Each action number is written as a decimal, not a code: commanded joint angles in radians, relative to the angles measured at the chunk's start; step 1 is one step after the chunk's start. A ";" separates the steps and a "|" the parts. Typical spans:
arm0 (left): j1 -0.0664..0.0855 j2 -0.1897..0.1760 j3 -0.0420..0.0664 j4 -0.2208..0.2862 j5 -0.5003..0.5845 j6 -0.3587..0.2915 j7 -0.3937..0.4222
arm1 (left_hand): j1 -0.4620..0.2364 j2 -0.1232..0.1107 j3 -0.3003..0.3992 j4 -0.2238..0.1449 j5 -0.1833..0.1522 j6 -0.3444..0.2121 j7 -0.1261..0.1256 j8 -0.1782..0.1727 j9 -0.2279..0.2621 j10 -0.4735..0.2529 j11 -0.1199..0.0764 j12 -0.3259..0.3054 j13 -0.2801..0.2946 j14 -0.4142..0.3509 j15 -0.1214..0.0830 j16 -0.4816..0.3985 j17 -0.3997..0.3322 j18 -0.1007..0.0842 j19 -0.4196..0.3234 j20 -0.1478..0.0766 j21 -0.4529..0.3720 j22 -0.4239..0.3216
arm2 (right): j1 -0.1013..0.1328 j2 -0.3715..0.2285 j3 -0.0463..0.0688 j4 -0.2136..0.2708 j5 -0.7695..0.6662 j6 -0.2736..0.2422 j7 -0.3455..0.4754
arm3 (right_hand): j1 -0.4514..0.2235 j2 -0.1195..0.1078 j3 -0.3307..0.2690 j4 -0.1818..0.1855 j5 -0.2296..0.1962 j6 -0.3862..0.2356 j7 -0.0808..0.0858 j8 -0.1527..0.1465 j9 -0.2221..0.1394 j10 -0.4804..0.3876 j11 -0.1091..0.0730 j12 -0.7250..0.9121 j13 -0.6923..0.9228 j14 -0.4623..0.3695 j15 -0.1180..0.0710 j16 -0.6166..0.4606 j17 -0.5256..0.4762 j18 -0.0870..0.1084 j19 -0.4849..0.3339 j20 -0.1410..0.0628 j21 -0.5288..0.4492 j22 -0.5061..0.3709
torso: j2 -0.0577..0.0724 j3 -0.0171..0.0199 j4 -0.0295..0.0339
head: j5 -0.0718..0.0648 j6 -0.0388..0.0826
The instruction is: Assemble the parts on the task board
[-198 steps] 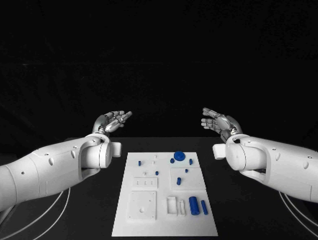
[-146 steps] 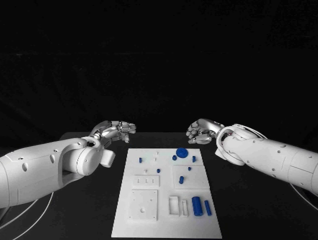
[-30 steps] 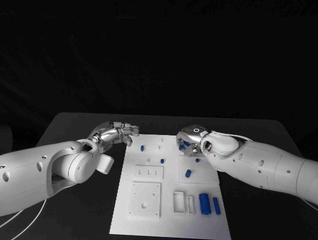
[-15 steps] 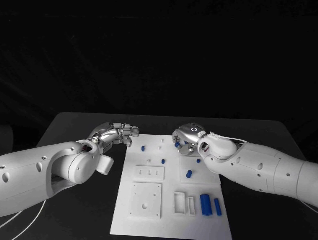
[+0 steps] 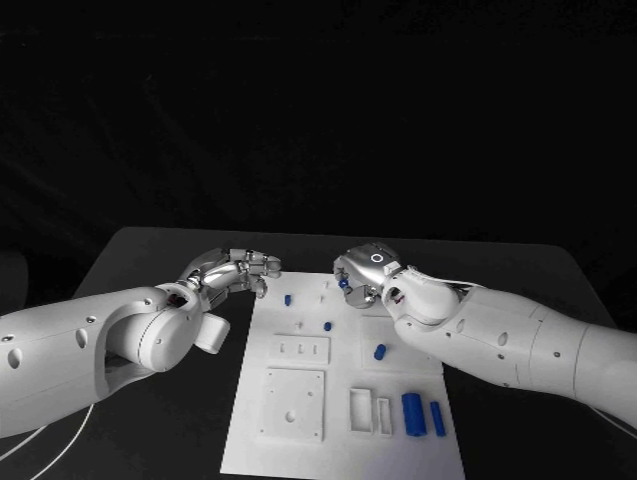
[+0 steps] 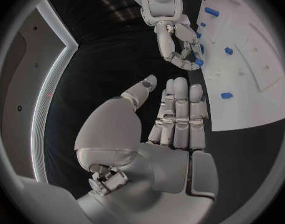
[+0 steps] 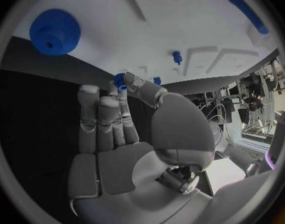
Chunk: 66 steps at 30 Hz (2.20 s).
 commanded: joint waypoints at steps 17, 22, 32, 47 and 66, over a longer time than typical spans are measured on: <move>0.007 0.013 0.001 0.000 -0.003 -0.008 0.012 | -0.011 -0.001 0.007 -0.005 -0.001 0.002 0.005 -0.010 0.002 0.002 0.007 -0.009 0.003 -0.005 -0.002 0.004 0.002 0.020 -0.004 -0.006 0.006 0.016 | 0.000 0.071 0.001 -0.043 -0.056 -0.003 -0.031 | 0.002 -0.009 0.012 0.000 -0.001 0.007 0.000 0.003 0.000 0.055 0.001 -0.004 0.001 -0.018 -0.018 0.008 -0.003 0.047 0.033 -0.031 0.005 0.002 | 0.002 -0.0045 -0.0002 | 0.017 0.011; 0.016 0.014 0.001 0.006 -0.003 -0.009 0.012 | -0.010 -0.002 0.008 -0.005 -0.001 0.002 0.005 -0.010 0.003 0.002 0.007 -0.009 0.003 -0.005 -0.002 0.004 0.002 0.020 -0.004 -0.006 0.007 0.015 | 0.000 0.090 0.001 -0.072 -0.063 -0.002 -0.031 | 0.002 -0.009 0.013 0.000 -0.001 0.008 0.000 0.002 0.001 0.055 0.001 -0.005 0.001 -0.019 -0.018 0.008 -0.003 0.047 0.033 -0.031 0.005 0.002 | 0.005 -0.0048 0.0007 | 0.017 0.014; 0.030 0.009 0.001 0.022 -0.006 -0.013 0.011 | -0.011 -0.002 0.008 -0.006 -0.001 0.002 0.005 -0.010 0.003 0.002 0.007 -0.010 0.003 -0.005 -0.002 0.004 0.002 0.021 -0.004 -0.005 0.008 0.015 | 0.000 0.099 0.001 -0.084 -0.077 0.000 -0.035 | 0.002 -0.011 0.015 0.000 -0.001 0.007 0.000 0.002 0.001 0.055 0.001 -0.006 0.001 -0.019 -0.018 0.009 -0.004 0.047 0.033 -0.031 0.005 0.003 | 0.018 -0.0112 0.0107 | 0.013 0.019; 0.037 0.008 0.001 0.031 -0.009 -0.013 0.009 | -0.011 -0.004 0.009 -0.007 -0.001 0.003 0.005 -0.010 0.004 0.003 0.007 -0.011 0.004 -0.005 -0.002 0.005 0.002 0.021 -0.004 -0.005 0.009 0.015 | 0.000 0.106 0.001 -0.089 -0.082 0.012 -0.036 | 0.003 -0.012 0.018 0.001 -0.001 0.008 0.000 0.002 0.001 0.056 0.001 -0.007 0.002 -0.019 -0.018 0.011 -0.005 0.047 0.033 -0.031 0.006 0.003 | 0.024 -0.0150 0.0116 | 0.014 0.025; 0.041 0.010 0.001 0.033 -0.012 -0.012 0.008 | -0.011 -0.005 0.010 -0.008 -0.001 0.003 0.005 -0.011 0.005 0.002 0.007 -0.012 0.004 -0.005 -0.001 0.005 0.002 0.021 -0.004 -0.005 0.010 0.015 | 0.000 0.130 0.001 -0.137 -0.078 0.017 -0.032 | 0.002 -0.013 0.019 0.002 -0.001 0.008 0.000 0.001 0.002 0.057 0.001 -0.008 0.002 -0.019 -0.018 0.013 -0.006 0.047 0.033 -0.031 0.006 0.004 | 0.027 -0.0168 0.0093 | 0.027 0.026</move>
